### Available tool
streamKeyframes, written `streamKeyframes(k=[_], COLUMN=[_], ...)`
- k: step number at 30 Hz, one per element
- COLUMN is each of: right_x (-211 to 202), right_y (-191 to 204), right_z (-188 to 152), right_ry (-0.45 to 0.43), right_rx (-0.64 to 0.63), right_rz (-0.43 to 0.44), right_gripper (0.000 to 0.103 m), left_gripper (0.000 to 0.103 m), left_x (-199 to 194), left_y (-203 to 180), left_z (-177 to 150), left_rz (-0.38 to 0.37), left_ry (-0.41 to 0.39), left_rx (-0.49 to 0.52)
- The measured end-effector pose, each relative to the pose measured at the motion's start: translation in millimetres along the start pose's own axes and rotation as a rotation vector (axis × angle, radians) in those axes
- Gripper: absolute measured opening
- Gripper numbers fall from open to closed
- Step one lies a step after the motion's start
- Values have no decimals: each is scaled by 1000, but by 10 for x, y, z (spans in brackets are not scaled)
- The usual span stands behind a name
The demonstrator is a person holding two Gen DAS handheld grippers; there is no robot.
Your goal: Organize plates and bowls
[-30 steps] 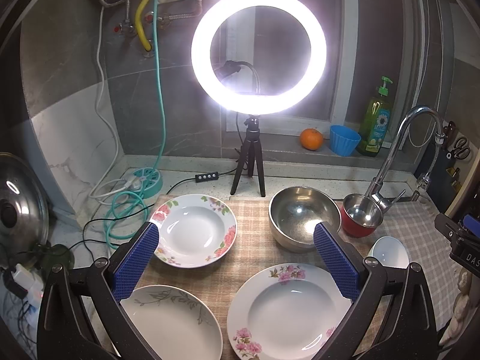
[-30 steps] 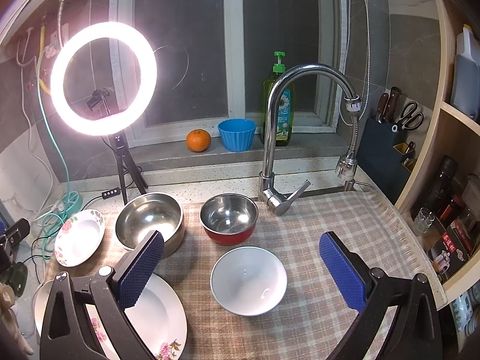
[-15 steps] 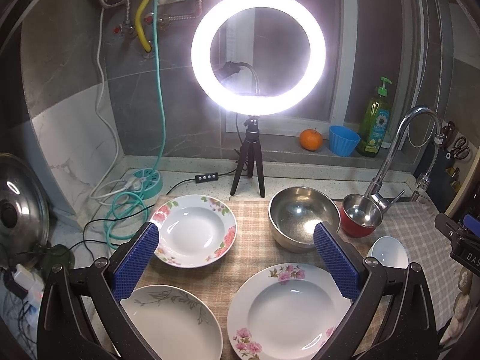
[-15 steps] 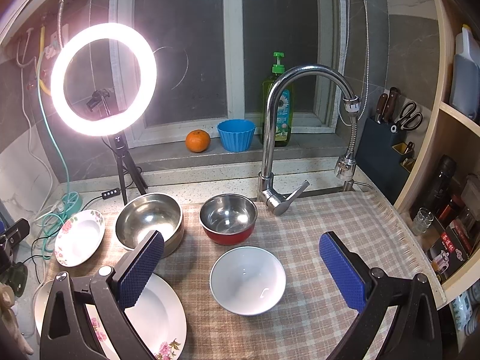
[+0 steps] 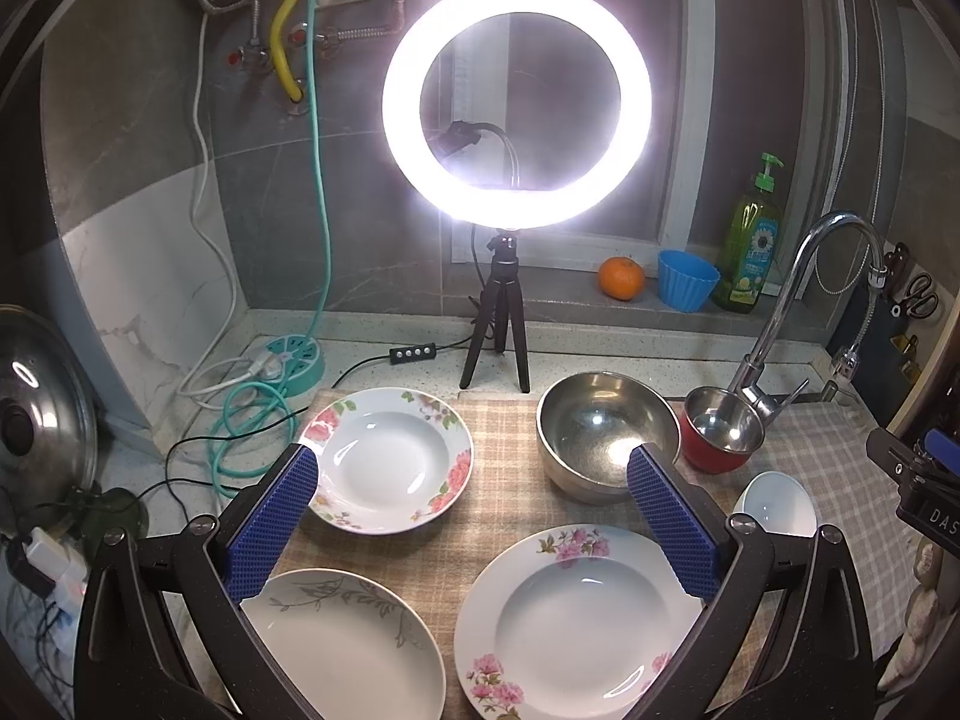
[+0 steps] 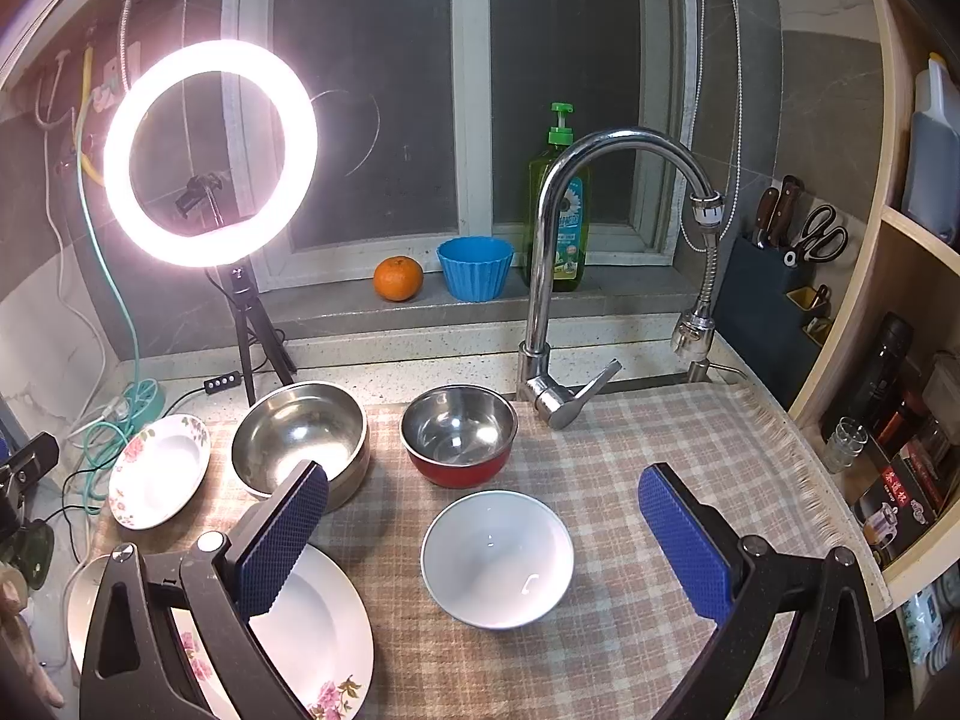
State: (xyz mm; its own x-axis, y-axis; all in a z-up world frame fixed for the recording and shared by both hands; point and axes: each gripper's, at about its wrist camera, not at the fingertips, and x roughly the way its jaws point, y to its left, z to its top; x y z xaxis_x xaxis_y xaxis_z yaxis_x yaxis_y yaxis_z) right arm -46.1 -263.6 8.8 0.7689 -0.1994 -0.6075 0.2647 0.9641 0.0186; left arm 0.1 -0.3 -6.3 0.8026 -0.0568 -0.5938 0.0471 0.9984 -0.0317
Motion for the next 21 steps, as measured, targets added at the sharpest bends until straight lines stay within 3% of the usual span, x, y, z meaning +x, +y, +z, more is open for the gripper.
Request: streamKeyframes(k=[9,16,21], right_x=[50,137,225], right_y=[40,18,31], right_z=[-35,-126,-236], right_ry=[20,50,99], right_rx=[-8,-18,-37], right_rz=[5,62,107], right_gripper=[102,102,85], left_gripper=[102,101,95], left_x=[48,188,289], left_y=[35,163,290], left_z=[-45,-154,-297], left_rz=[-2,-15,-19], left_ry=[19,85,152], left_rx=[-9,-23,-35])
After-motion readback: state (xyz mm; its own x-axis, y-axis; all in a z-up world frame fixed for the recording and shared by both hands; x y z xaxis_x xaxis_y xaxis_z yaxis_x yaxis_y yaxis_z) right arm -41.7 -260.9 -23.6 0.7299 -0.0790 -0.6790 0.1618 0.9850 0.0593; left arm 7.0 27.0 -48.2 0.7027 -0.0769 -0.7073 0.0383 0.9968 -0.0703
